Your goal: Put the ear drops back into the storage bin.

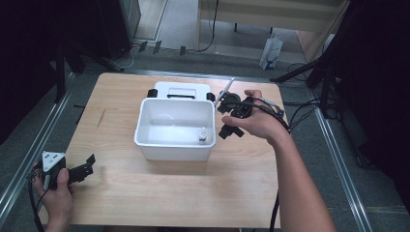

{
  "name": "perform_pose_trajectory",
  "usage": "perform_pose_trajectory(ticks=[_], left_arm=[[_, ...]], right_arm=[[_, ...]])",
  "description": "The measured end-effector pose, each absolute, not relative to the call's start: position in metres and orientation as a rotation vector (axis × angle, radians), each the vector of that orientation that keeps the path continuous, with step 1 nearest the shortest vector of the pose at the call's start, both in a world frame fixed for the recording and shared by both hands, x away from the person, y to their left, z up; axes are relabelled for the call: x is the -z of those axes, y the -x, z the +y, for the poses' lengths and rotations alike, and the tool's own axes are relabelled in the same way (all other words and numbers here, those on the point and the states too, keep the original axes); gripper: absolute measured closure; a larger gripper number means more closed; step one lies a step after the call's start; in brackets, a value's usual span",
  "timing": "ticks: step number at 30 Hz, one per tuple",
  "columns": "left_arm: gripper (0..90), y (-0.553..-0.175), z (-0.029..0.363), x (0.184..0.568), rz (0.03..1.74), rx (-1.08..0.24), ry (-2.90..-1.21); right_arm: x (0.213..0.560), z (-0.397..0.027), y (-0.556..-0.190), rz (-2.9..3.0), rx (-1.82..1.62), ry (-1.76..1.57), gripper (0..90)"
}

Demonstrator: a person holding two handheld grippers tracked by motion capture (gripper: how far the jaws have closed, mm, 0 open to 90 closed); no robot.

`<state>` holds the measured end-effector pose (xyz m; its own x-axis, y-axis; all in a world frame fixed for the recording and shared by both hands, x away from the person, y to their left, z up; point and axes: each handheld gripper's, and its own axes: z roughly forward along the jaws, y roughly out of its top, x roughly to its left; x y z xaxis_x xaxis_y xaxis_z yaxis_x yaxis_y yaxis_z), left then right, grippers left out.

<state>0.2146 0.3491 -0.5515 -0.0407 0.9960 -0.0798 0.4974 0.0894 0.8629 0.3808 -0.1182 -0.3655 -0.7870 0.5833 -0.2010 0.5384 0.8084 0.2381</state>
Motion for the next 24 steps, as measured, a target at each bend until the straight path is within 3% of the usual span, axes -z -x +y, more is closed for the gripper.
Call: perform_pose_trajectory(ticks=[24], left_arm=[[0.2, -0.214, 0.348, 0.551, 1.638, -0.864, -1.508]], right_arm=[[0.405, -0.204, -0.360, 2.631, -0.308, -1.083, 0.0]])
